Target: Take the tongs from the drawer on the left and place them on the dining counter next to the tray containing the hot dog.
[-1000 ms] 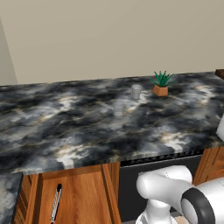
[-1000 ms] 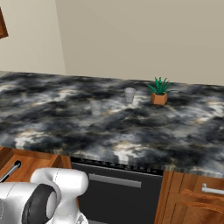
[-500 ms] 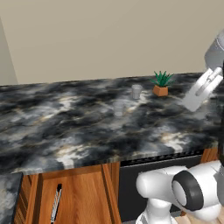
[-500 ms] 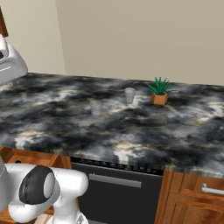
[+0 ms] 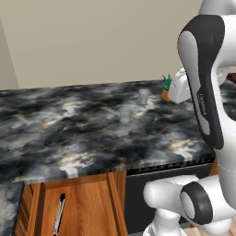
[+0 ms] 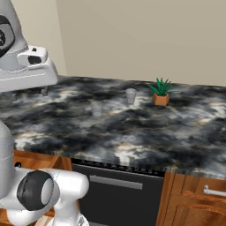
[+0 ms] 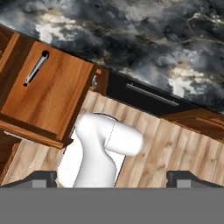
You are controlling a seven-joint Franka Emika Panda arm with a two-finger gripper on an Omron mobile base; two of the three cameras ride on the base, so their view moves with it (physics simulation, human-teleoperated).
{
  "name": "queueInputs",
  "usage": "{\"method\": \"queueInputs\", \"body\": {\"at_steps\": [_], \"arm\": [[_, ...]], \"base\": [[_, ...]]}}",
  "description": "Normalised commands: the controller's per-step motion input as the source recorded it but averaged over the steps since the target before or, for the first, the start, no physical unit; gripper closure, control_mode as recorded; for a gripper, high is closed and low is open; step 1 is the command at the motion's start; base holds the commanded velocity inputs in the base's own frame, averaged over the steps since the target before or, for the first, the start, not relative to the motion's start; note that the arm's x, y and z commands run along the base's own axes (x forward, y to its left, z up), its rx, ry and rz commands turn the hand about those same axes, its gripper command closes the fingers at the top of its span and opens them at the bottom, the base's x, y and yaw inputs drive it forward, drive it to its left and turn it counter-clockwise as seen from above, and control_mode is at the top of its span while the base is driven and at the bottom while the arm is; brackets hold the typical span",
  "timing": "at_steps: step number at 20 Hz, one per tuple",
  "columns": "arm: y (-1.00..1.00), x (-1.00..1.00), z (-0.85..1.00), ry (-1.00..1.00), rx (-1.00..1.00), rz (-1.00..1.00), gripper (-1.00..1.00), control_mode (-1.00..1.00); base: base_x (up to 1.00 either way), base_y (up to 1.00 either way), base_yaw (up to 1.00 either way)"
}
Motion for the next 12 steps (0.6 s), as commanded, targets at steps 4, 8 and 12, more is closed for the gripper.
{"method": "queueInputs", "body": {"at_steps": [4,8,12], "arm": [[-0.06,0.15,-0.47,-0.02,0.00,-0.18,-1.00,-1.00],[0.00,0.00,-0.44,-0.13,0.00,-0.09,-1.00,-1.00],[0.00,0.00,-0.31,-0.15,0.00,-0.08,-1.00,-1.00]], "base": [[0.00,0.00,0.00],[0.00,0.00,0.00],[0.00,0.00,0.00]]}}
